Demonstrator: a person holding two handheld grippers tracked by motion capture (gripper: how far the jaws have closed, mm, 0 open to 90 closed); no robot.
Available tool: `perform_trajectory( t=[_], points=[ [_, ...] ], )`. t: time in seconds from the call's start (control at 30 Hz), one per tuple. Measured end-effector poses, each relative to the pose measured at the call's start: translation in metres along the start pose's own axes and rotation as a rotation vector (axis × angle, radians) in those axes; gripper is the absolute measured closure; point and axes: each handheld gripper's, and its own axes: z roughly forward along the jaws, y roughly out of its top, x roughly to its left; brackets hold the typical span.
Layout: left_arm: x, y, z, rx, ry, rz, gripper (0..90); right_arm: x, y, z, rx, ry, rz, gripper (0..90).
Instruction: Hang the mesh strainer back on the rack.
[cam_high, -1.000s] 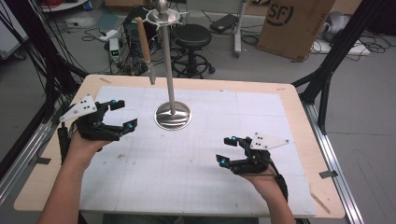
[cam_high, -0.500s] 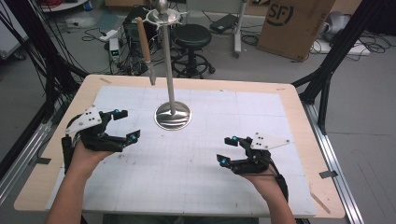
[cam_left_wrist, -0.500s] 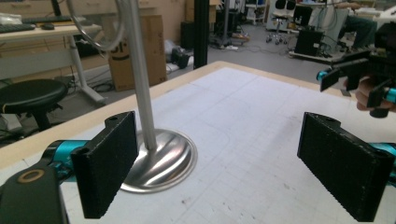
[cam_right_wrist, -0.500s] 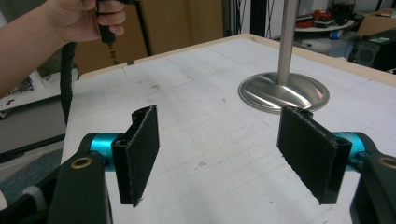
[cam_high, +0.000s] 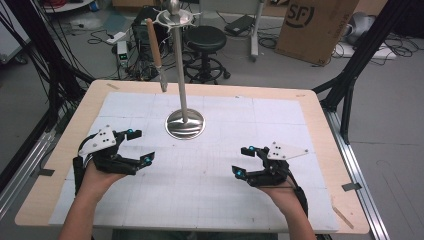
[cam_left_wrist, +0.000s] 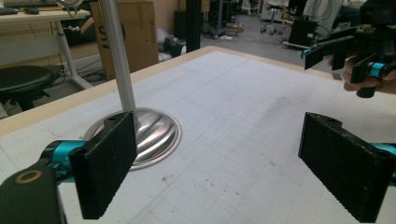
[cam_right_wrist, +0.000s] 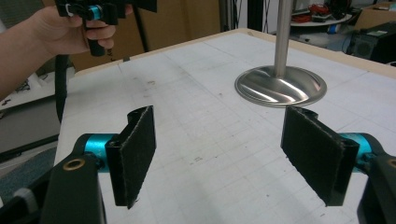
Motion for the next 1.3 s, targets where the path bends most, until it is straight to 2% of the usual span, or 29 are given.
perform_trajectory(
  t=[0.1, 0.37, 0.53, 1.0, 1.3],
  points=[
    [-0.0001, -0.001, -0.0031, -0.014, 0.003, -0.015, 12.1, 0.0, -0.0008, 0.0005, 0.008, -0.002, -0.001, 25.3],
    [-0.0036, -0.0019, -0.0027, -0.016, -0.015, -0.014, 11.8, -0.0038, -0.0038, 0.0015, 0.032, -0.016, -0.008, 21.0],
    [-0.0055, -0.0018, -0.0024, -0.018, -0.023, -0.01, 11.8, -0.004, -0.0031, -0.0003, 0.021, -0.027, -0.016, 19.4],
    [-0.0046, -0.0036, -0.0054, -0.025, -0.015, -0.01, 11.7, -0.0047, -0.0041, 0.0012, 0.029, -0.026, -0.007, 18.4],
    [-0.0052, -0.0054, -0.0031, -0.012, -0.012, -0.008, 11.8, -0.0047, -0.0049, 0.0019, 0.032, -0.023, -0.008, 18.4]
  ],
)
